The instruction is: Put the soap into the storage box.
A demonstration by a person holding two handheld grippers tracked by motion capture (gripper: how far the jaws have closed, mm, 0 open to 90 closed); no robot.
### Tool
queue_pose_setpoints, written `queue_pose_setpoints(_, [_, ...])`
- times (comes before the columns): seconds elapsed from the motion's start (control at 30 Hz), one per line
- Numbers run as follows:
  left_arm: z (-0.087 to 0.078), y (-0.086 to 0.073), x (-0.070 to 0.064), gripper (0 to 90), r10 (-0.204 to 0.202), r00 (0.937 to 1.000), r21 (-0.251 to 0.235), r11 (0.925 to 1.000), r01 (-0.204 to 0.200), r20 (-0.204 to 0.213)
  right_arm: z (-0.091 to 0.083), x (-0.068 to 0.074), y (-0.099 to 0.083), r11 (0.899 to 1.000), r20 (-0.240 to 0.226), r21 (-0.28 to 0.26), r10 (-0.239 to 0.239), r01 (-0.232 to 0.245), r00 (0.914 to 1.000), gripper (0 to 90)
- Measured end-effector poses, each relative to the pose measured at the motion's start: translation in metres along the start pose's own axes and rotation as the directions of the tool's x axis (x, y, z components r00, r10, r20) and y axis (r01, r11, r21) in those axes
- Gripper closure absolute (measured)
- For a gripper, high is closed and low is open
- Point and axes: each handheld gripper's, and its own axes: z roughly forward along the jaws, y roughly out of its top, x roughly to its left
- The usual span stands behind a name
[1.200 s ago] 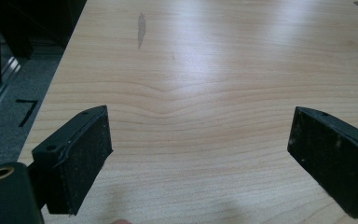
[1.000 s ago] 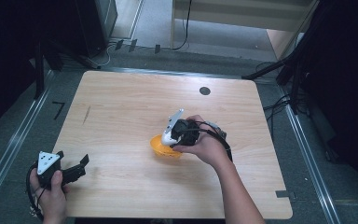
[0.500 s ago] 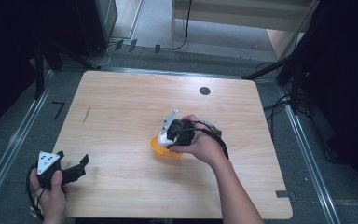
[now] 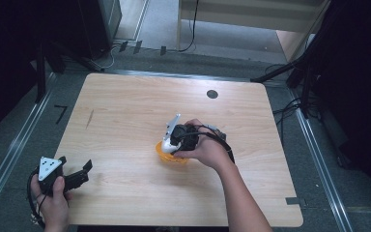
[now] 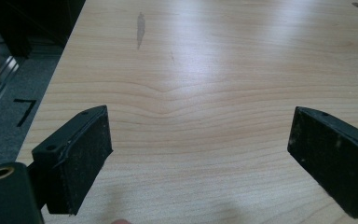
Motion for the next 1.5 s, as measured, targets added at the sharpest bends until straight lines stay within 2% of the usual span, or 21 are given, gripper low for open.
queue_pose_setpoints(0.97, [0.0,0.0,0.0,6.8,0.001,1.0,0.002,1.0,-0.001,0.001,0.019,-0.001,-0.003,0.998,-0.032,0.054,-0.019,0.021,0.9993,50.8])
queue_pose_setpoints(1.27, [0.0,0.0,0.0,6.8,0.001,1.0,0.002,1.0,-0.001,0.001,0.019,-0.002,-0.003,0.999,-0.024,0.048,-0.007,0.008,0.9997,49.7])
queue_pose_setpoints(1.47, [0.0,0.0,0.0,6.8,-0.001,1.0,0.002,1.0,0.001,0.002,0.009,-0.005,-0.006,0.999,-0.023,0.008,0.032,-0.031,0.9992,46.9])
queue_pose_setpoints(1.5, [0.0,0.0,0.0,6.8,0.0,1.0,0.002,1.0,0.0,0.001,0.008,-0.006,-0.007,1.0,-0.018,-0.001,0.025,-0.025,0.9995,46.8])
